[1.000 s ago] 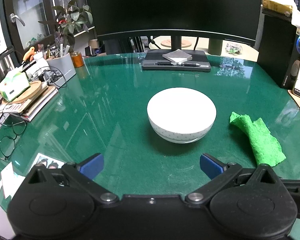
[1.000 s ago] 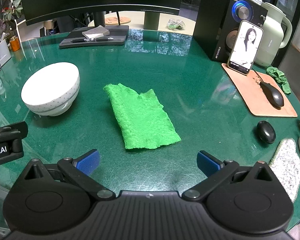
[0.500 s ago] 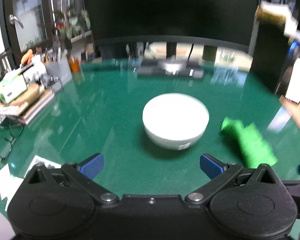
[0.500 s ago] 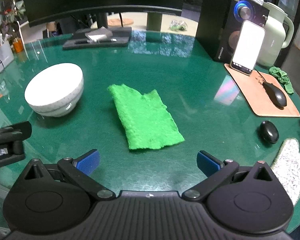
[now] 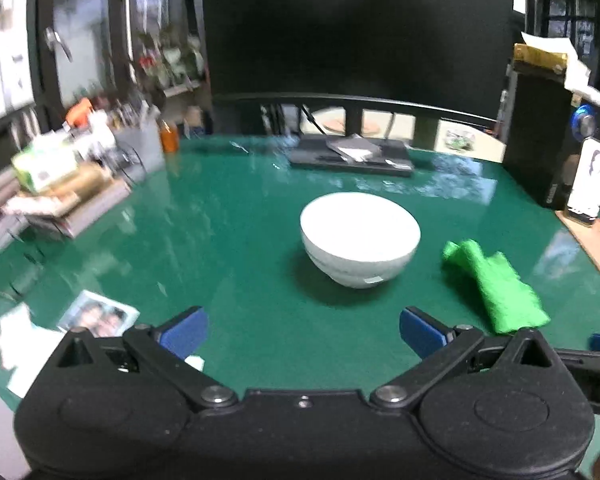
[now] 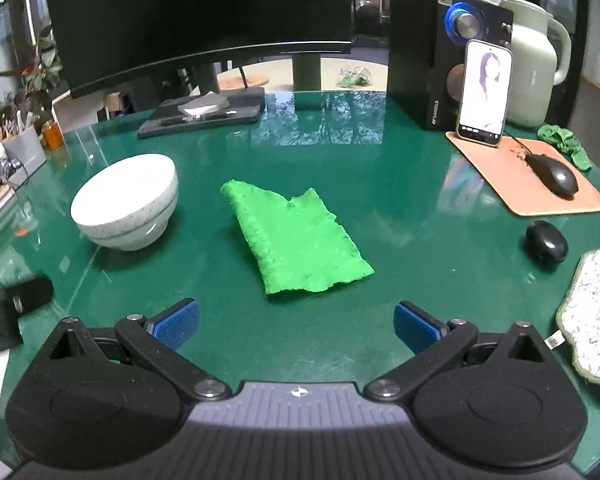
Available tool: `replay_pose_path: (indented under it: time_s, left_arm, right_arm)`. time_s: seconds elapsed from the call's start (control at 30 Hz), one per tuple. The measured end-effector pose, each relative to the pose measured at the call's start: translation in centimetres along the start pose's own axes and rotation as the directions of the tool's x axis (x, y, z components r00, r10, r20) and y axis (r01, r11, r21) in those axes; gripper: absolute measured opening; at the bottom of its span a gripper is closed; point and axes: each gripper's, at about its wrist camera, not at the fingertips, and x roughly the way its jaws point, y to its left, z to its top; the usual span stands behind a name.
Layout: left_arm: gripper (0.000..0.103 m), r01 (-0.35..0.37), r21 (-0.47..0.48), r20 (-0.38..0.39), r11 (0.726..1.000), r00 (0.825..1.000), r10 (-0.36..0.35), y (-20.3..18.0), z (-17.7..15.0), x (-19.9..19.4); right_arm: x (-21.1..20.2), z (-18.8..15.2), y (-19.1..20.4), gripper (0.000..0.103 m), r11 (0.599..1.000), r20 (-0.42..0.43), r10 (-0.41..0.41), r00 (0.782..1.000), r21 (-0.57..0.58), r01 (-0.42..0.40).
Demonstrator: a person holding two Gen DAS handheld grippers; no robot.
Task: Clean bowl
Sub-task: 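Move both tools toward the white bowl and green cloth on the desk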
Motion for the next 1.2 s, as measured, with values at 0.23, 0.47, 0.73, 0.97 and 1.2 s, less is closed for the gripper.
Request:
replay_pose_path:
  time_s: [0.23,0.47,0.73,0.97,1.2]
  left_arm:
    - [0.103,-0.041,-0.034,-0.01,0.999,0.999,0.041,-1.0,0.6,-1.0]
    - [0.103,-0.116,-0.101,-0.112,0.988,0.988,0.105,-1.1,4.0,3.1]
    - [0.103,-0.126,0.043,-0.201,0.991,0.971,0.132,-4.1,5.2,7.7]
    - [0.103,-0.137,0.068,-0.265,0.988,0.952,0.15,-5.5,5.5,10.8]
    - [0.103,-0.172,0.053,-0.323,0.984,0.929,0.18,-5.4,6.2,13.6]
  right_arm:
    - [0.7,1.1,-0.4,0.103,1.0,0.01,-0.001,1.0,-0.013,0.001]
    - [3.3,2.3,-1.9,0.103,1.0,-0.033,0.001,0.999,-0.004,-0.002]
    - [6.6,2.5,-1.9,0.103,0.996,-0.113,0.039,0.993,-0.071,-0.047]
    - [9.2,3.5,-2.8,0.103,0.998,-0.094,0.017,0.995,-0.065,-0.024]
    - [11.2,5.7,-3.0,0.103,0.997,-0.121,0.024,0.992,-0.065,-0.032]
